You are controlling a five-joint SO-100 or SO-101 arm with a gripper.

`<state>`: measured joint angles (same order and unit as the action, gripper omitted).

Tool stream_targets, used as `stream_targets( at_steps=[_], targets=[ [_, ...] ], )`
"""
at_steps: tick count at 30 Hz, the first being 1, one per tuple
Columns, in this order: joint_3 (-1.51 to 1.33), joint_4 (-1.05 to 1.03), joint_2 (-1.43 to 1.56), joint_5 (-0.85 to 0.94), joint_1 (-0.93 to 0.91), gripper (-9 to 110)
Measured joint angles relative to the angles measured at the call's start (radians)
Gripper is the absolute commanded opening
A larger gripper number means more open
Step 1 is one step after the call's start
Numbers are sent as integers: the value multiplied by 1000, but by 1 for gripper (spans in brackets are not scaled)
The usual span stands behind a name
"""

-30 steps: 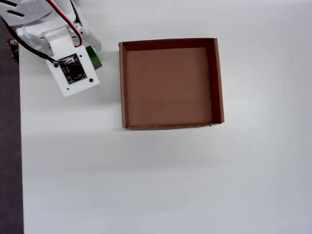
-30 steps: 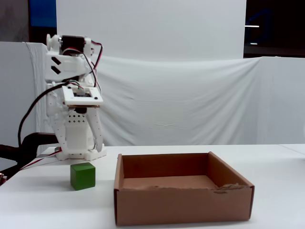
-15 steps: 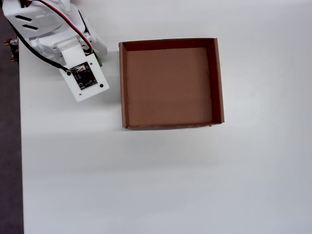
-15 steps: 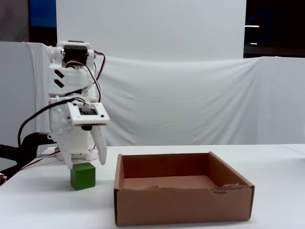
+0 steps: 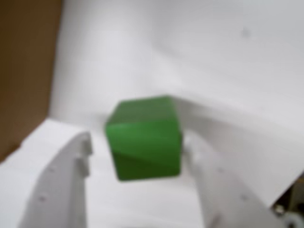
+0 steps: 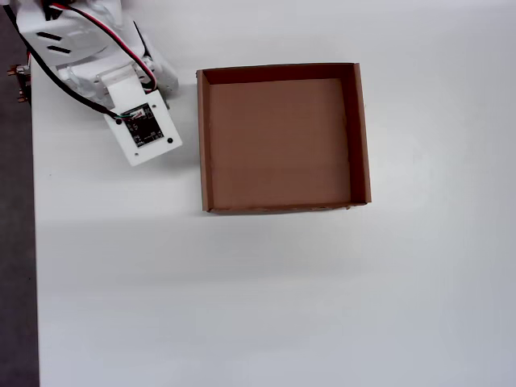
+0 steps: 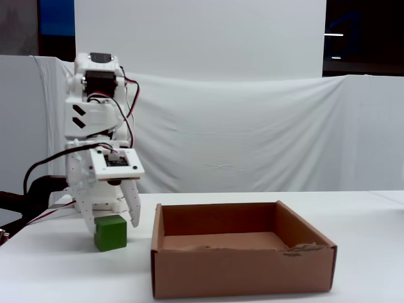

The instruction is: Grasp a green cube and put it in a box.

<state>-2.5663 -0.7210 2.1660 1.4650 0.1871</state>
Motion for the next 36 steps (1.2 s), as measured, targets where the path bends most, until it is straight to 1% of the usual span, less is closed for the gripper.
stream_targets(
  at_steps=[16,36],
  targets=[
    [-9,26,-21,5,0,26],
    [-25,44,-25,5,2,19]
  ],
)
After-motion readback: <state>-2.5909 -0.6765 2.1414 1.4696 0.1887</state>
